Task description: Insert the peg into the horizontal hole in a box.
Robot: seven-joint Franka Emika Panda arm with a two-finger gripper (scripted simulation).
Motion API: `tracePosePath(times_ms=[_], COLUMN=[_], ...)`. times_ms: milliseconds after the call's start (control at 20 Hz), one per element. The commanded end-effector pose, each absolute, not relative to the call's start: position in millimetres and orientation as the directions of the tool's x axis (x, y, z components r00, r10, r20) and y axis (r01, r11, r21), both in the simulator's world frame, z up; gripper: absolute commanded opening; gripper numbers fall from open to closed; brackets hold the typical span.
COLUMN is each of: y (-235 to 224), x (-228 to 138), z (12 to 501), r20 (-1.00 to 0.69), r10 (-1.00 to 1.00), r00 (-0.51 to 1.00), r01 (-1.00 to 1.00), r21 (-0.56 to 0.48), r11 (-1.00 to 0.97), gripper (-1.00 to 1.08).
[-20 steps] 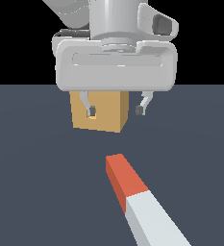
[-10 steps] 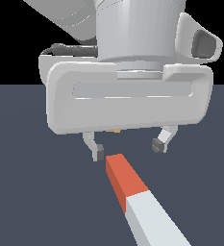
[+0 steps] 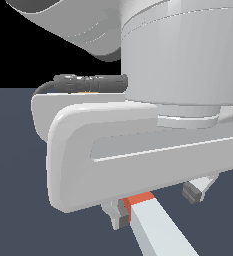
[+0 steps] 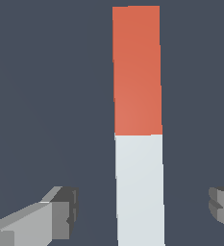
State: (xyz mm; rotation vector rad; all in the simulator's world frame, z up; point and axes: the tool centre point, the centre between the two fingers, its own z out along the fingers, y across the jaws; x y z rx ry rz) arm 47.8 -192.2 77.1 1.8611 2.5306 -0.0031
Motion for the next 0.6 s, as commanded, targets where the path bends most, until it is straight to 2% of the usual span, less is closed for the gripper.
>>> tracePosePath(times_ms=[0,550], y=[-198.3,-204.2], x=[51.8,55.0], z=[73.4,66.3], r20=[-0.001,0.000], r10=[0.950,0.948], r00=[-0.311,-0.319], r01=[0.950,0.948], r21=[0.000,0.000], r11=[0.311,0.319], gripper=[1.00,1.00])
